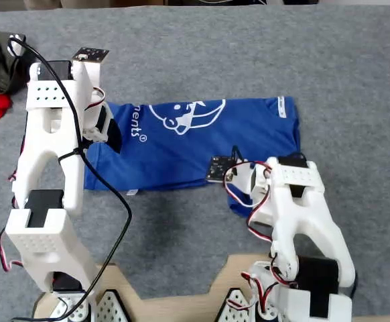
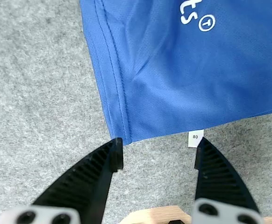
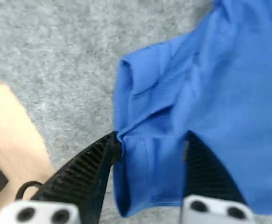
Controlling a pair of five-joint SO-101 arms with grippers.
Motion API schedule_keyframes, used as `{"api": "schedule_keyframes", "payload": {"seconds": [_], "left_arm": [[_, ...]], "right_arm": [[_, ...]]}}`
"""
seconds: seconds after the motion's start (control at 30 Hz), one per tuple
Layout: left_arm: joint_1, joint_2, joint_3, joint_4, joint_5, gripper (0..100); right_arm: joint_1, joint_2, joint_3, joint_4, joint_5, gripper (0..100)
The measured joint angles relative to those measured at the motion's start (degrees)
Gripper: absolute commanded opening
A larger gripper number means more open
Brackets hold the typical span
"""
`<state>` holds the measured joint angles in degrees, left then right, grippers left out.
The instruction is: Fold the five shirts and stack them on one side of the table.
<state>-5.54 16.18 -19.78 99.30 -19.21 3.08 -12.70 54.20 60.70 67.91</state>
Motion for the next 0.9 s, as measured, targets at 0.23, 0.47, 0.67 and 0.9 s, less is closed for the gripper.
{"api": "schedule_keyframes", "payload": {"seconds": [0.23,0.47,0.67,0.9], "left_arm": [[0.0,0.0,0.0,0.0,0.0,26],[0.0,-0.09,-2.02,0.35,0.0,26],[0.0,-0.09,-3.96,0.35,0.0,26],[0.0,-0.09,-7.12,0.35,-1.05,26]], "right_arm": [[0.0,0.09,-0.09,0.0,0.0,8.0],[1.14,0.62,0.0,-3.87,0.0,0.6],[1.41,0.7,-3.78,-0.79,-1.49,0.5],[1.41,0.79,-15.82,8.44,-7.03,0.5]]}}
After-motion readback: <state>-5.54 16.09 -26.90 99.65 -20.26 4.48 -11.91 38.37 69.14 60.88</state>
